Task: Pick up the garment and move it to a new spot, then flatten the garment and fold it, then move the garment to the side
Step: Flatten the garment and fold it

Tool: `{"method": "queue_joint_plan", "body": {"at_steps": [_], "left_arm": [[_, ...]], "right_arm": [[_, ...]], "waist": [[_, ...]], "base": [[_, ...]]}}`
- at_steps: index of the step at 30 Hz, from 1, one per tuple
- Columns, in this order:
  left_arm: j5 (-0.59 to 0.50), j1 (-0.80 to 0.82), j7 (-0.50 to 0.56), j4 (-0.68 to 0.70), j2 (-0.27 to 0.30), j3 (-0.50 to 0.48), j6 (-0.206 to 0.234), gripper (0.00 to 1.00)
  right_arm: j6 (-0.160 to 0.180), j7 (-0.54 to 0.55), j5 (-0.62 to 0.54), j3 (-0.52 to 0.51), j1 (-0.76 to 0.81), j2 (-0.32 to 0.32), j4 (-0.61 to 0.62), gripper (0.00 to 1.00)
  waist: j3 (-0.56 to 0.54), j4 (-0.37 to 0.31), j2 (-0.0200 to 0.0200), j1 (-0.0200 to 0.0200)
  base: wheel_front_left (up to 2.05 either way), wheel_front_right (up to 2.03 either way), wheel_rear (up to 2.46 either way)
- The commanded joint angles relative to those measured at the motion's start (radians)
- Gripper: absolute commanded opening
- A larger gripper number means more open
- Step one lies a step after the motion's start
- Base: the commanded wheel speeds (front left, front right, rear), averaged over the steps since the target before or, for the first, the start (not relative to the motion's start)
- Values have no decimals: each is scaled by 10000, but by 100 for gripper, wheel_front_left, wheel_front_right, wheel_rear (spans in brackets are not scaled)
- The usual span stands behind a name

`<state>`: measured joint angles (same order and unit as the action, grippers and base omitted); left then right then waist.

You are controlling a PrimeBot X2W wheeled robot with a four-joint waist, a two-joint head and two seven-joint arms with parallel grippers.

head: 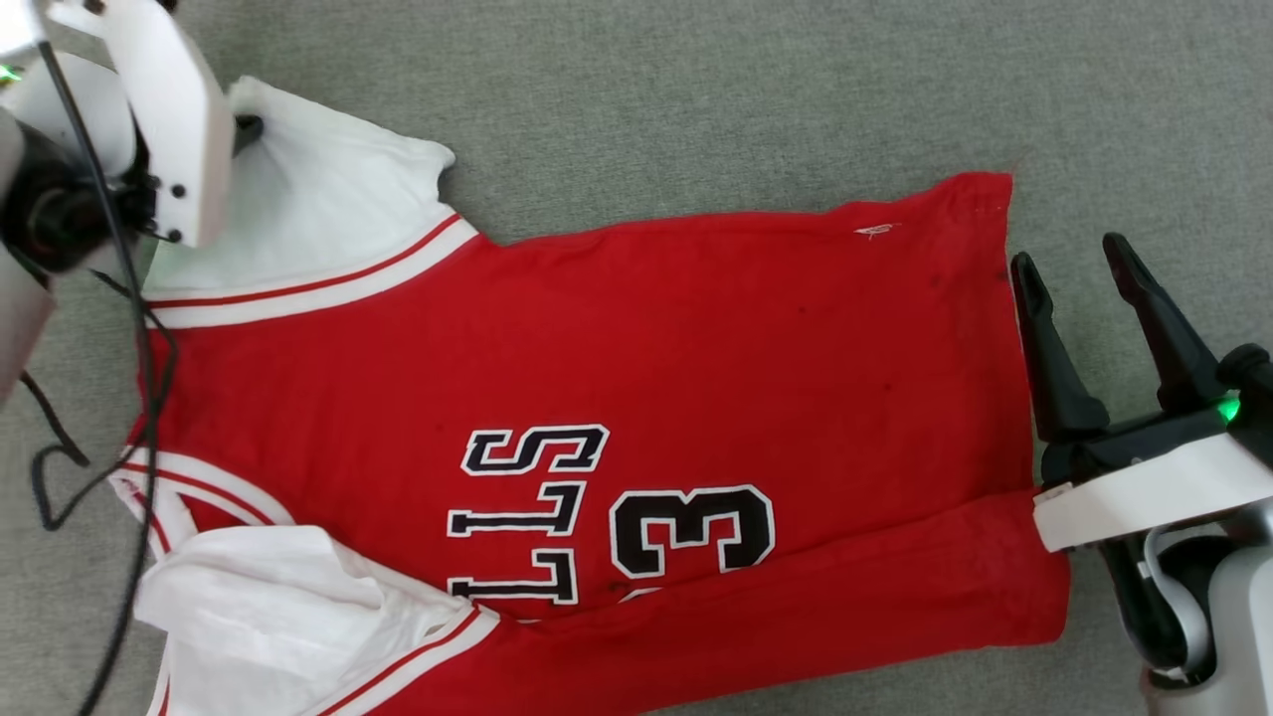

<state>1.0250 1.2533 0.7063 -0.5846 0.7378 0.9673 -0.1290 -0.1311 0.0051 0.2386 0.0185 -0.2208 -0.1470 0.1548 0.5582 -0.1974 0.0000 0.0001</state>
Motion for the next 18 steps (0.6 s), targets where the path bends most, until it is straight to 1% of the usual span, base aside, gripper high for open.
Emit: {"method": "queue_joint_plan", "body": {"at_steps": [1,5,9,11,14,18], "left_arm": [[-87,-571,-215,-71,-192,322,-7,0],[-123,-406,-985,258,-236,465,-10,0],[-32,-407,-1673,539,-266,606,-10,0],[-1,-422,-2002,695,-244,668,-11,0],[49,-480,-2348,947,-199,823,-11,0],[148,-492,-2801,1254,-173,895,-12,0]], "right_arm": [[9,18,-48,-14,-211,-102,48,100],[9,320,-138,-60,-470,-650,212,100],[9,1126,53,15,-961,-1461,390,100],[9,1773,200,199,-1283,-1983,413,100],[10,2957,729,407,-1842,-2755,179,100],[9,4892,1590,864,-2465,-3672,-411,100]], "waist": [[-106,90,0,-1],[-483,324,0,-1],[-960,614,0,-1],[-1129,756,0,-1],[-1304,996,0,-1],[-1429,1301,0,-1]], "base": [[0,0,0],[0,0,0],[0,0,0],[0,0,0],[0,0,0],[0,0,0]]}}
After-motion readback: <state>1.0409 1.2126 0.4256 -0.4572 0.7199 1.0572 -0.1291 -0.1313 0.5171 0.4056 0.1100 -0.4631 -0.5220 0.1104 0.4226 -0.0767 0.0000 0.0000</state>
